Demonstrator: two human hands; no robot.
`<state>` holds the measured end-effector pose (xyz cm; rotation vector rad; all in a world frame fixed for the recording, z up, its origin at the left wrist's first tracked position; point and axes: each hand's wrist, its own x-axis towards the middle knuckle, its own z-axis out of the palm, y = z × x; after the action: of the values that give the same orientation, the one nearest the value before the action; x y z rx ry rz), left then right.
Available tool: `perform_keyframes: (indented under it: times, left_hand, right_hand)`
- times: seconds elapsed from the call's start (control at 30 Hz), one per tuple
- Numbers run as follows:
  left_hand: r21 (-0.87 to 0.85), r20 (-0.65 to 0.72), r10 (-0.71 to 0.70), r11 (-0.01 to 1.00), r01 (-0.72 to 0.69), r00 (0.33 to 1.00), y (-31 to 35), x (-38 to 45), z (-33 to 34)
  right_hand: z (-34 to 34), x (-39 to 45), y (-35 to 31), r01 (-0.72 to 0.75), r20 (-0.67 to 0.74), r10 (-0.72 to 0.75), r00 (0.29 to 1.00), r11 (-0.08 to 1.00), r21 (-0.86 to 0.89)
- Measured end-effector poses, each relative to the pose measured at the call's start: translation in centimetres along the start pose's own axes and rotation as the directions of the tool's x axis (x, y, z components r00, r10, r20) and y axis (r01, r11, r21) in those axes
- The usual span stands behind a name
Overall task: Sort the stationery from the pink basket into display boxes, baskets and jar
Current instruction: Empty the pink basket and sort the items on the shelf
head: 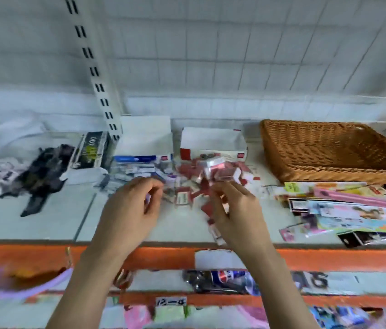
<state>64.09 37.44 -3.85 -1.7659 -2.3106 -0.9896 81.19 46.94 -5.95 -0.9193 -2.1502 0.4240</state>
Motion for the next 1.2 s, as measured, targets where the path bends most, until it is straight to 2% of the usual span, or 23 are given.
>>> perform_keyframes:
  times: [0.13, 0.27, 0.4, 0.53, 0.67, 0.77, 0.9, 1.07, 1.2]
  left_hand:
    - [-0.028, -0.065, -0.079, 0.997, 0.078, 0.995, -7.3, -2.1, -5.9]
    - [-0.017, -0.031, -0.188, 0.982, 0.188, 0.982, -12.3, -3.2, -8.2]
    - [-0.005, -0.022, -0.254, 0.967, 0.254, 0.967, -15.4, -3.8, -8.7]
    - [-0.005, -0.03, -0.225, 0.974, 0.225, 0.974, -17.9, -3.3, -10.2]
    - [-0.035, -0.101, -0.21, 0.978, 0.207, 0.972, -21.7, -2.2, -13.1]
    - [-0.016, -0.183, -0.15, 0.989, 0.15, 0.972, -25.7, -1.6, -16.1]
    - [-0.094, -0.208, -0.077, 0.994, 0.059, 0.975, -31.6, -1.2, -21.6]
    - [-0.116, -0.161, -0.015, 0.993, -0.004, 0.987, -41.2, -0.9, -29.8]
    - [-0.046, -0.063, -0.077, 0.996, 0.074, 0.995, -49.1, -1.0, -34.5]
  right_hand:
    - [6.0, 0.0, -7.5, 0.025, 0.106, -0.031, 0.994, 0.998, 0.059]
    - [9.4, 0.6, -11.2, 0.034, 0.185, -0.046, 0.982, 0.997, 0.068]
    - [11.4, 1.6, -12.5, 0.045, 0.13, -0.046, 0.99, 0.999, 0.008]
    - [13.7, 3.2, -14.4, 0.041, 0.08, -0.039, 0.996, 0.999, -0.027]
    - [17.2, 4.5, -17.4, 0.081, 0.139, -0.082, 0.987, 0.997, 0.008]
    - [20.8, 5.4, -20.3, 0.105, 0.177, -0.104, 0.979, 0.994, 0.005]
    - [26.6, 6.9, -26.3, 0.119, 0.146, -0.12, 0.982, 0.993, 0.019]
    - [33.4, 9.4, -36.4, 0.09, 0.028, -0.092, 0.995, 0.994, 0.068]
    - [37.5, 12.1, -42.9, 0.104, 0.066, -0.111, 0.992, 0.989, 0.102]
